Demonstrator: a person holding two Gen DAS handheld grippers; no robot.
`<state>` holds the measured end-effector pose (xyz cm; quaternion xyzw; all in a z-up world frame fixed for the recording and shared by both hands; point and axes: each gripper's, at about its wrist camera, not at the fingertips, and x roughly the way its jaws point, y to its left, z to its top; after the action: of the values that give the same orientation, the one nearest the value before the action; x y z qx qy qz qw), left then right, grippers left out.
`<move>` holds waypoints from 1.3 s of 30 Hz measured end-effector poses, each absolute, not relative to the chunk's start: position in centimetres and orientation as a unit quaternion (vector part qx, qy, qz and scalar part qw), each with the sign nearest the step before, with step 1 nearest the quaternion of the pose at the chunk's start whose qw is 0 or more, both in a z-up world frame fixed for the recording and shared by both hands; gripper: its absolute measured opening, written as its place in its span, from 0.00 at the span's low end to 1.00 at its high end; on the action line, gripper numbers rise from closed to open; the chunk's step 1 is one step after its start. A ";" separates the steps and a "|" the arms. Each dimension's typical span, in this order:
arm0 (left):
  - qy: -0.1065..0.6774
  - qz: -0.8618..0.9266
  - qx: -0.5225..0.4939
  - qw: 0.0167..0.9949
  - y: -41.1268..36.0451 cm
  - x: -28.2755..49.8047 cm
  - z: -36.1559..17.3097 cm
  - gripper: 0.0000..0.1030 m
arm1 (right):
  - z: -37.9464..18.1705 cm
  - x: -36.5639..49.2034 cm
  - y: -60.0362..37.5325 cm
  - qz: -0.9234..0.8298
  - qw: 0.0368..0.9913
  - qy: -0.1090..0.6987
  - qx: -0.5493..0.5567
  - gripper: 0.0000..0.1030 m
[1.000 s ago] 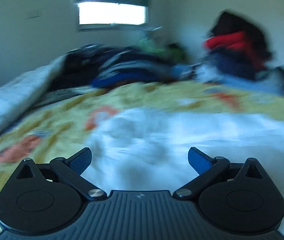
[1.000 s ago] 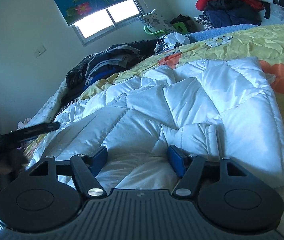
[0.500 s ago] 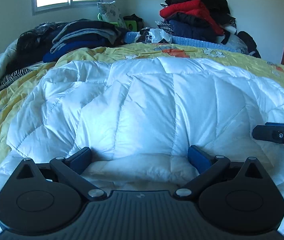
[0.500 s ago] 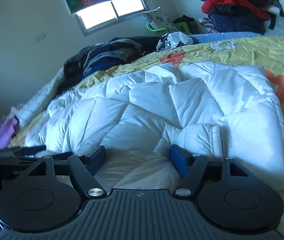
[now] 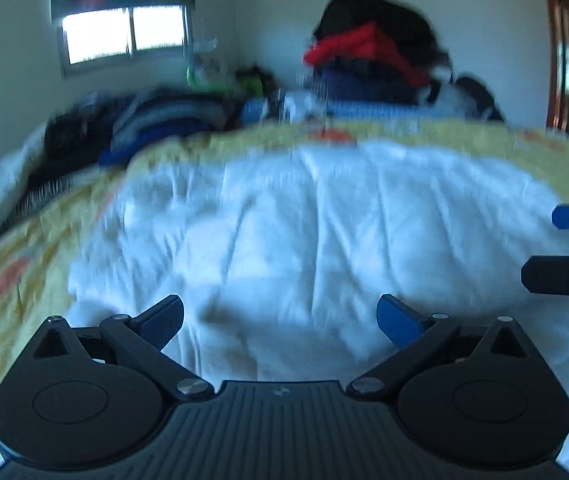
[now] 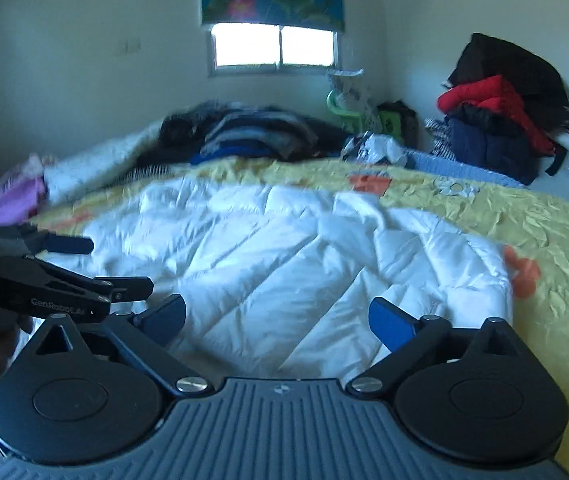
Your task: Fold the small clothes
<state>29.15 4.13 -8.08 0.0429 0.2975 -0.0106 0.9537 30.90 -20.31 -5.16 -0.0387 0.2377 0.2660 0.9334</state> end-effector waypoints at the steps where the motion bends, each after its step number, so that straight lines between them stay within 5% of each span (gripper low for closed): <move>1: 0.312 -0.008 0.031 0.950 4.3 29.4 -8.4 1.00 | -5.4 31.0 -20.0 0.270 0.930 0.248 -0.041 0.95; 8: 0.345 -0.007 -0.006 0.938 5.4 30.1 -10.7 1.00 | -8.8 33.1 -18.3 0.274 0.902 0.332 -0.039 0.96; 17: 0.346 0.001 -0.001 0.938 5.1 30.2 -10.9 1.00 | -9.3 32.6 -17.7 0.282 0.898 0.334 -0.052 0.98; 19: 0.346 0.001 0.000 0.938 5.1 30.1 -10.9 1.00 | -8.5 31.7 -19.0 0.265 0.912 0.312 -0.019 0.91; 25: 0.345 0.004 0.000 0.939 5.0 30.0 -10.8 1.00 | -6.7 26.0 -25.4 0.251 0.911 0.302 0.123 0.99; 36: 0.339 -0.003 0.014 0.941 5.7 17.7 -9.7 1.00 | -8.3 14.0 -26.0 0.214 0.922 0.298 -0.126 0.99; 39: 0.332 -0.009 0.028 0.943 6.4 16.4 -10.3 1.00 | -8.9 14.5 -26.9 0.221 0.913 0.329 -0.094 1.00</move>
<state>16.39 6.41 -10.33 0.0277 0.3323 -0.0090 0.9427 14.52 -26.94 -8.90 -0.0937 0.3287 0.2212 0.9134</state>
